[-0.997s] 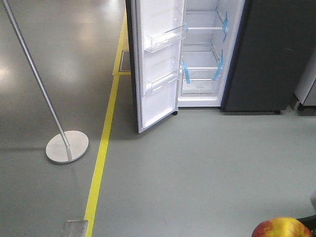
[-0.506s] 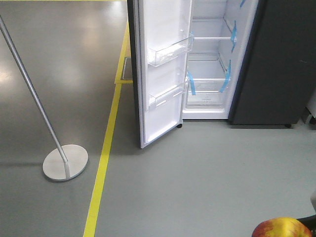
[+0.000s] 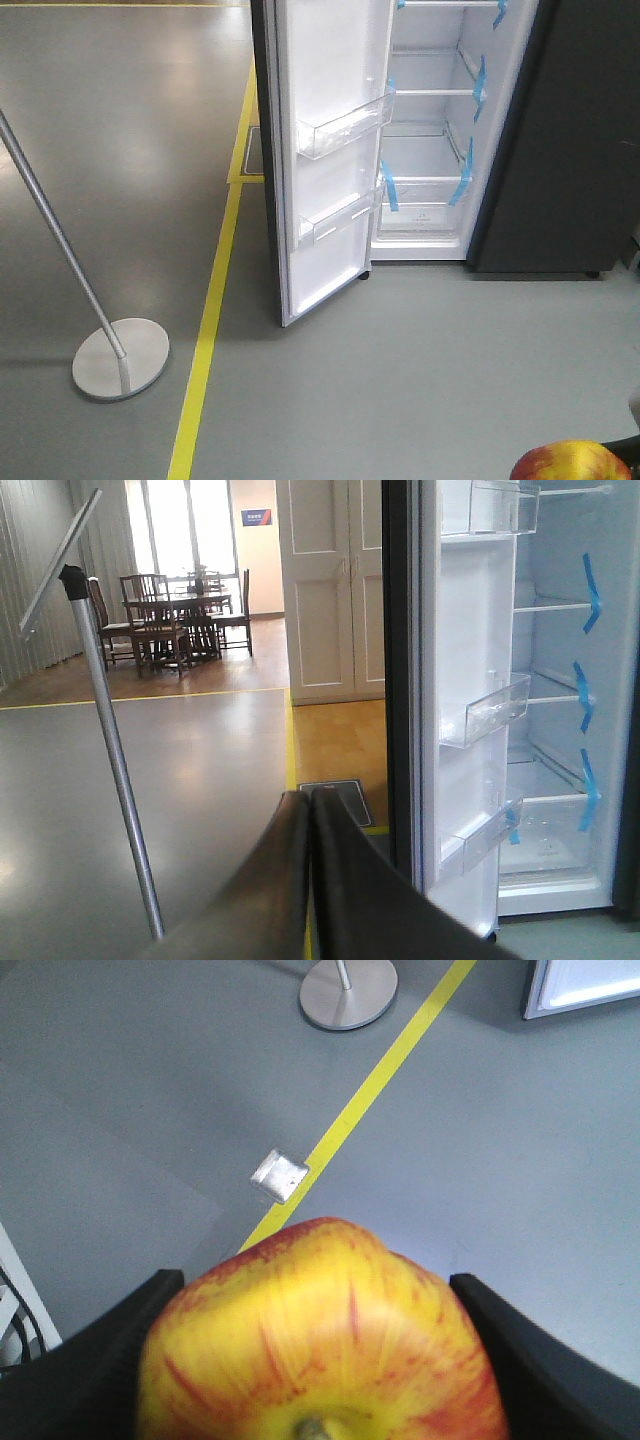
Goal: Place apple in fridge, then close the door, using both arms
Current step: 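Approach the refrigerator door bins with the apple held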
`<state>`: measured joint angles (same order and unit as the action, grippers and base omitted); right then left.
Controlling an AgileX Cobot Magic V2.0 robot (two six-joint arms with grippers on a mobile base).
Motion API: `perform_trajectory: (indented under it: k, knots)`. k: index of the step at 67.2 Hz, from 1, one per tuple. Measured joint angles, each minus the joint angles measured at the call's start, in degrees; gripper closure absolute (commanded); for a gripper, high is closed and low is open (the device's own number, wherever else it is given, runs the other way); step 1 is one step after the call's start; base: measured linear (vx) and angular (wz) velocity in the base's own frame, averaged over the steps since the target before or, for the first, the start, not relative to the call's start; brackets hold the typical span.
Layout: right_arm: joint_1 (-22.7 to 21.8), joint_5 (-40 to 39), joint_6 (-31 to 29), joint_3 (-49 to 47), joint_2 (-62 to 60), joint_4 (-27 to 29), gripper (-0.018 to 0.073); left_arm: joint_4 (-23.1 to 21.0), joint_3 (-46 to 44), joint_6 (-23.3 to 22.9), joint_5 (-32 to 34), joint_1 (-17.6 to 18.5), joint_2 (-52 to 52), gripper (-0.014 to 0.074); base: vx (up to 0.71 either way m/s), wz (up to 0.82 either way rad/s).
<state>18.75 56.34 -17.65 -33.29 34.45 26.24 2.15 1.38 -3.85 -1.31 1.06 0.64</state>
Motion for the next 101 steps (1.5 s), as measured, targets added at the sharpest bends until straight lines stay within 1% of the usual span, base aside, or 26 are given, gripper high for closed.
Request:
perform_trajectory:
  k: [101]
  knots:
    - [0.0, 0.0, 0.0, 0.0, 0.0, 0.0, 0.0536, 0.0, 0.0, 0.0, 0.0, 0.0, 0.0, 0.0603, 0.14, 0.0]
